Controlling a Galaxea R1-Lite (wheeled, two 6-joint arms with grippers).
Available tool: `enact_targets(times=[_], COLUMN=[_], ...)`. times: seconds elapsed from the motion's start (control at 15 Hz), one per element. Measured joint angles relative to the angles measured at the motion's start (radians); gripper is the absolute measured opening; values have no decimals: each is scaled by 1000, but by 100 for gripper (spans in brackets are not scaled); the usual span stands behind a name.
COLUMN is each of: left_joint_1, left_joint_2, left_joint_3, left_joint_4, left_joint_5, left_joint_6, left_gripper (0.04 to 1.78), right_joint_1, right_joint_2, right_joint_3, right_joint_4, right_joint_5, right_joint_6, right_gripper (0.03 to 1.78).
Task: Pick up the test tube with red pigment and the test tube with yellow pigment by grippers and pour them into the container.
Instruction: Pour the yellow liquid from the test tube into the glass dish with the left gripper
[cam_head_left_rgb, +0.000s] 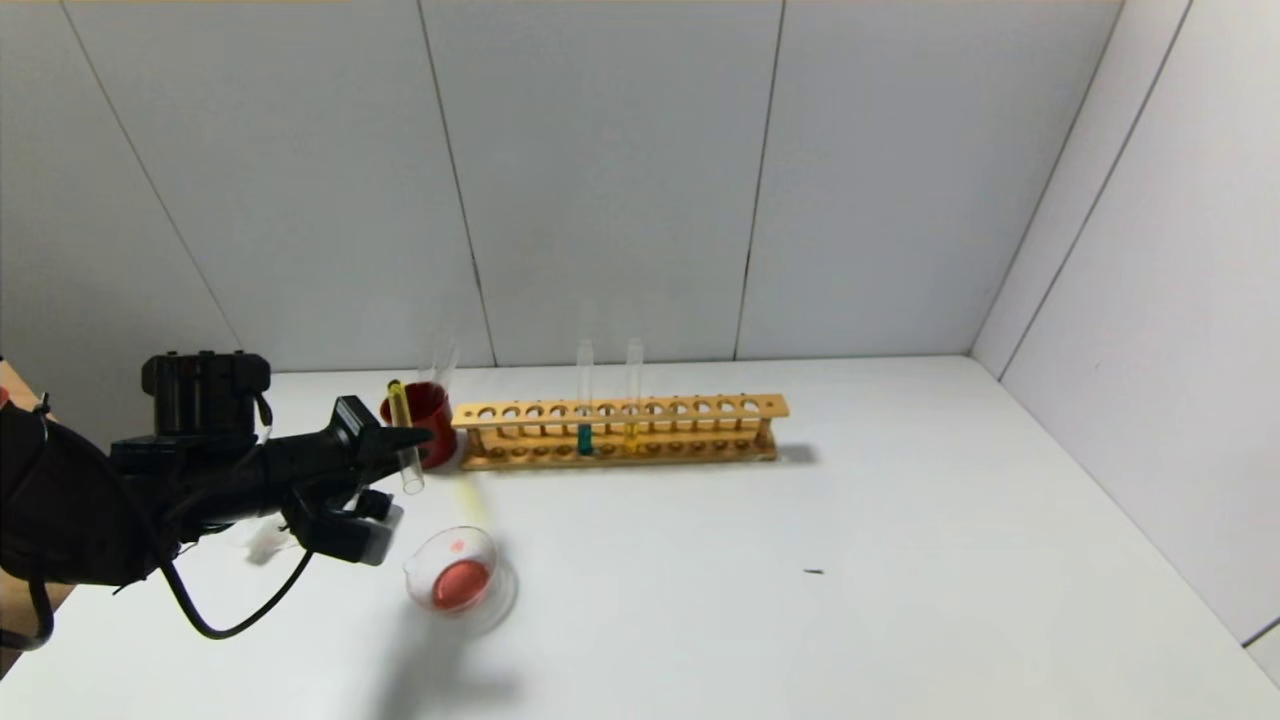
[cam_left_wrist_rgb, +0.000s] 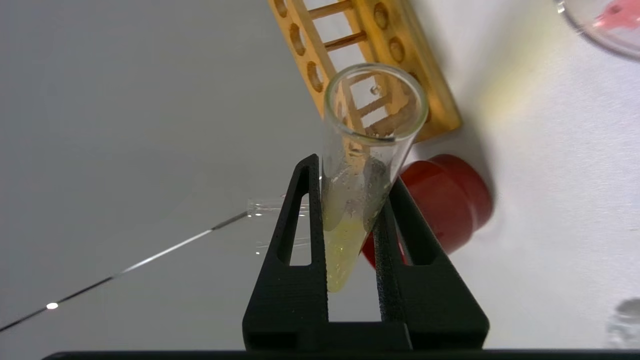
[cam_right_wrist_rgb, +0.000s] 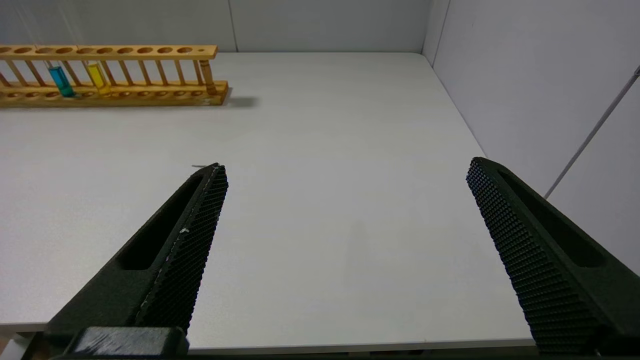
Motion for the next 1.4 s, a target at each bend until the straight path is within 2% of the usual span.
enact_targets(times=[0.6, 1.4], left_joint_1=[-11, -38], left_joint_2=[50, 66], left_joint_3=[-7, -7], left_joint_4=[-10, -41], left_joint_5=[-8, 5], left_joint_6=[136, 206], left_gripper=[32, 32], right_joint_1=[0, 0], right_joint_2=[0, 0], right_joint_3=[0, 0], right_joint_4=[0, 0], right_joint_5=[0, 0], right_joint_6=[0, 0], right_gripper=[175, 175])
